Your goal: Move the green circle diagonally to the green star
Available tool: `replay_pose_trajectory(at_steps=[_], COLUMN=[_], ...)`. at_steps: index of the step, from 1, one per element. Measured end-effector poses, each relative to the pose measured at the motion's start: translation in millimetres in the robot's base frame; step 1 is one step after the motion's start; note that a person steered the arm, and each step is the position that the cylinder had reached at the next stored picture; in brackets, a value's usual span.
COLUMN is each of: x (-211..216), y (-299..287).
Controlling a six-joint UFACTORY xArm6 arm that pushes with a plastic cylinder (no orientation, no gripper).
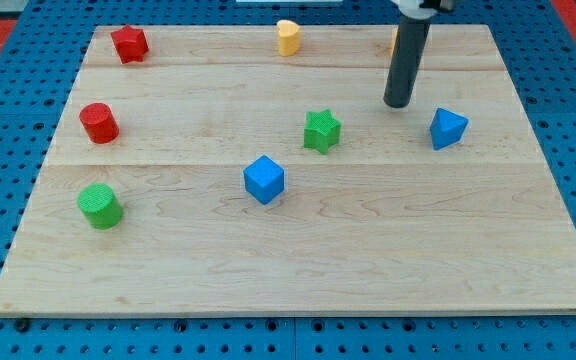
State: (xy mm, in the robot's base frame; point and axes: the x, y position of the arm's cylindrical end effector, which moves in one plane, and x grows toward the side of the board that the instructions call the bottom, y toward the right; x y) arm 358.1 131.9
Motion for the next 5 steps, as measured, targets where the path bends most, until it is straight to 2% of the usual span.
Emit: replay_pose_trajectory(at_steps=[1,2,3,4,5], x=[33,33,14,11,20], y=[-12,-50,-120,-144,-248])
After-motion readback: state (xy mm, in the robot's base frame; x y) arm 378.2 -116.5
